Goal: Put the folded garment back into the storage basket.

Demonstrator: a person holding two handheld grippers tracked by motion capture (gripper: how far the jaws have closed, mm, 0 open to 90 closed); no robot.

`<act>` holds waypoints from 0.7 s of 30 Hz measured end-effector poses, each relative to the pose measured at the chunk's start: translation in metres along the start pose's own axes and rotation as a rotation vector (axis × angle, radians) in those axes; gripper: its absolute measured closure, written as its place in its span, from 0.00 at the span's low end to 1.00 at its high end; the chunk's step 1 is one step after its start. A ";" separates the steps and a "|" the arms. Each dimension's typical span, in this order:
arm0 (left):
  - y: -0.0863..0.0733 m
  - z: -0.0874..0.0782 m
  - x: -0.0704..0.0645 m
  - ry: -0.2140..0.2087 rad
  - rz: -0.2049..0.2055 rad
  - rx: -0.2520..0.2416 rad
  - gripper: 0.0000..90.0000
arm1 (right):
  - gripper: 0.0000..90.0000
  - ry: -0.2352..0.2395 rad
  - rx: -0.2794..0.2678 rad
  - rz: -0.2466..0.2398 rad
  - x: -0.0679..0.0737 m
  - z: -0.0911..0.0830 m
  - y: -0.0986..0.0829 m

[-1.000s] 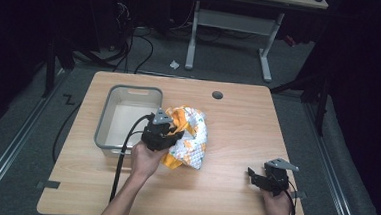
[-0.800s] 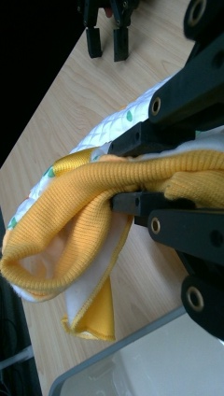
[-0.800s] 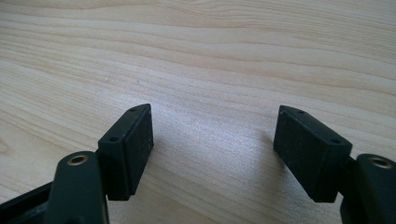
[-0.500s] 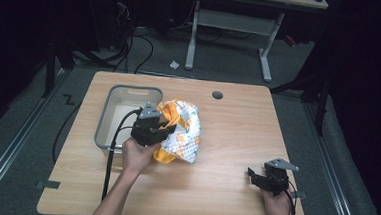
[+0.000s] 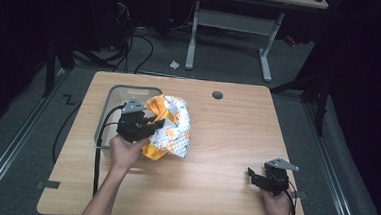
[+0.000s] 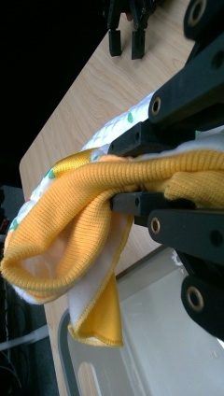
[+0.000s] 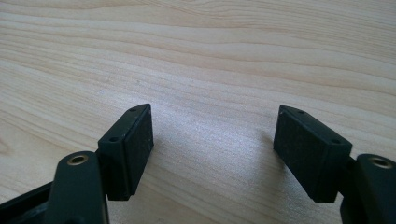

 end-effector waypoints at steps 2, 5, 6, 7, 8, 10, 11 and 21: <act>0.000 -0.002 0.003 0.003 -0.003 -0.002 0.83 | 0.32 0.000 0.000 0.000 0.000 0.000 0.000; -0.001 -0.005 0.007 0.008 -0.009 -0.004 0.83 | 0.32 0.000 0.000 -0.001 0.000 0.000 0.000; -0.001 -0.006 0.009 0.007 -0.010 -0.004 0.83 | 0.32 0.000 0.000 0.000 0.000 0.000 0.000; -0.001 -0.007 0.010 0.007 -0.013 -0.006 0.83 | 0.32 0.000 0.000 0.000 0.000 0.000 0.000; -0.001 -0.009 0.013 0.010 -0.016 -0.007 0.83 | 0.32 0.000 0.000 0.000 0.000 0.000 0.000; -0.002 -0.011 0.016 0.013 -0.022 -0.008 0.83 | 0.32 0.000 0.000 0.000 0.000 0.000 0.000; -0.002 -0.012 0.018 0.015 -0.027 -0.009 0.83 | 0.32 0.000 0.000 0.000 0.000 0.000 0.000; -0.005 -0.022 0.034 0.055 -0.030 -0.009 0.83 | 0.32 0.000 0.000 0.000 0.000 0.000 0.000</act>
Point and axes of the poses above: each handheld gripper's, and its own axes: z roughly forward along the jaws, y roughly out of its top, x roughly to its left, the point moved 2 cm from there along z, roughly forward along the jaws, and after that the axes turned 1 degree about -x, right-handed, at the moved point
